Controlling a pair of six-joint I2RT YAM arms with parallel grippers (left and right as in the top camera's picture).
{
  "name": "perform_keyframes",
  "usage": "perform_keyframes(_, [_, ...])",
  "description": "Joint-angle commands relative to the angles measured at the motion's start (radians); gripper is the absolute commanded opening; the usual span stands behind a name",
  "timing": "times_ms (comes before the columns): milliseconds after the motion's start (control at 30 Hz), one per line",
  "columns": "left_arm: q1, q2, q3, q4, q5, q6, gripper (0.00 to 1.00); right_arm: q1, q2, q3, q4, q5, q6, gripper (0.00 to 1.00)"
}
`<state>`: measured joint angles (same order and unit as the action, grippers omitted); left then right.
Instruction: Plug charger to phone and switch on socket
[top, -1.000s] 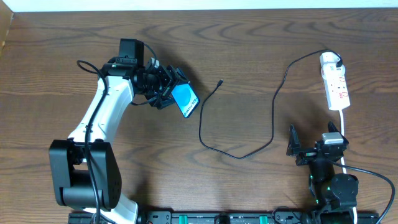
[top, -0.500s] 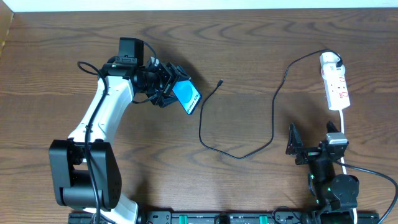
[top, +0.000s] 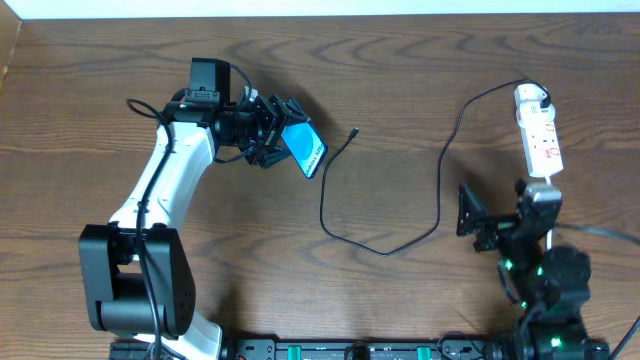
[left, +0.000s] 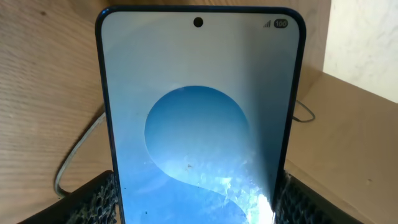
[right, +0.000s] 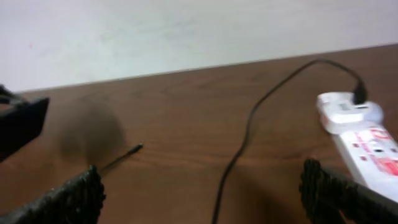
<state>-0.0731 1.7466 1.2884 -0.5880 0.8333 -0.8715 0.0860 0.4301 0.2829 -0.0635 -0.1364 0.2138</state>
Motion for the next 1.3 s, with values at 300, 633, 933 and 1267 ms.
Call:
perform_keyframes(300, [0.005,-0.034,0.01,0.082,0.19,-0.224,0.63,-0.007,0.536,0.472,-0.34,-0.136,0.018,0.99])
perform_keyframes(633, [0.005,-0.034,0.01,0.082,0.313,-0.476,0.63,-0.007,0.77,0.57,-0.462,-0.132,0.018,0.99])
perform_keyframes(933, [0.005,-0.034,0.01,0.082,0.336,-0.611,0.63,-0.006,0.806,0.57,-0.467,-0.187,0.029,0.99])
perform_keyframes(1267, [0.005,-0.034,0.01,0.082,0.337,-0.653,0.63,-0.006,0.808,0.568,-0.433,-0.24,0.097,0.96])
